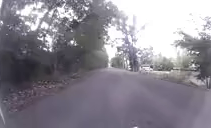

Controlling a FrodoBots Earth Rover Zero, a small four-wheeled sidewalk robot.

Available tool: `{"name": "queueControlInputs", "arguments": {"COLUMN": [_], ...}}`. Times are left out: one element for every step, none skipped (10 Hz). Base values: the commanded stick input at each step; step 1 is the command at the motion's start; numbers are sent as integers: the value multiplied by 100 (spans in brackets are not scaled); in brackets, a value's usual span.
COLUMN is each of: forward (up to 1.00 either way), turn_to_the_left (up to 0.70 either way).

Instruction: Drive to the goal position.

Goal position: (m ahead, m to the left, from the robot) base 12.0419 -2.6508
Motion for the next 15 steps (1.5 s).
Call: {"name": "queueControlInputs", "arguments": {"forward": [70, 70, 70, 70, 70, 70, 70, 70, 70, 70, 70, 70, 70, 70, 70], "turn_to_the_left": [1, 9, 27, 35, 35, 35, 28, 3, 0, 0, 0, 0, 0, 0, 0]}}
